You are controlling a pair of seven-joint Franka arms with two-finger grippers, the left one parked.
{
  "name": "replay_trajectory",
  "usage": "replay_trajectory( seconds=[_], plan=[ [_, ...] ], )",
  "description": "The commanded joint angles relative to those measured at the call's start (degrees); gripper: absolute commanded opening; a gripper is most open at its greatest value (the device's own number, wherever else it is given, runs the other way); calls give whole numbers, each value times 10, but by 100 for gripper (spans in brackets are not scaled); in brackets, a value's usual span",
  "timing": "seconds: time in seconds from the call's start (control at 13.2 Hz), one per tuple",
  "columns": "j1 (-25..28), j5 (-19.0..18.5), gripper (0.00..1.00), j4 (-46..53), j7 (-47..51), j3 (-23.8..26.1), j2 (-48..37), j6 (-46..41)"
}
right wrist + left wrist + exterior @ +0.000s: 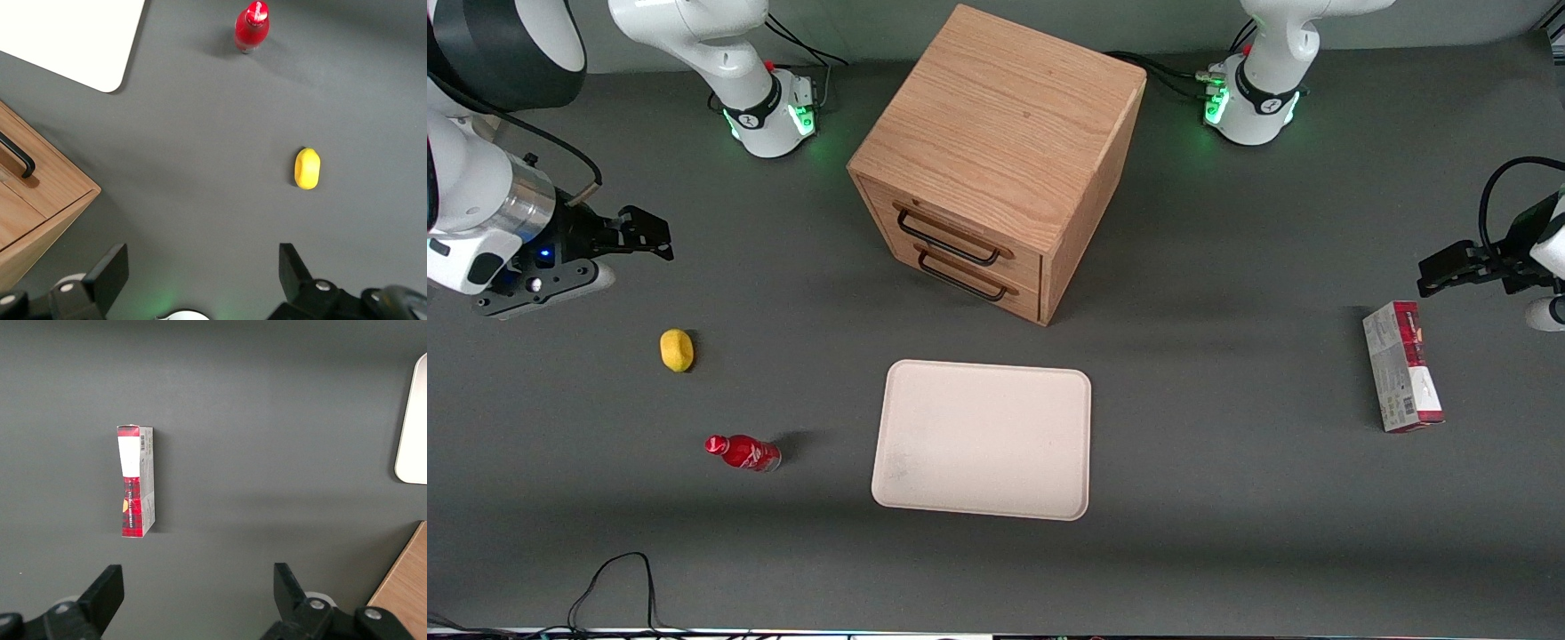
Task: Place coke bottle on tray
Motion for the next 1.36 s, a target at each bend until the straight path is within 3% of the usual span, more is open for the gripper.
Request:
replay_trajectory(
  seconds=[0.0,0.61,0.91,1.29],
  plan=[
    [8,10,100,26,-10,-11,14,-18],
    [8,10,100,50,-8,-11,24,-19],
    [9,8,100,259,16,-8,170,-116],
    [10,7,100,425,59,-3,308,-122]
  ],
)
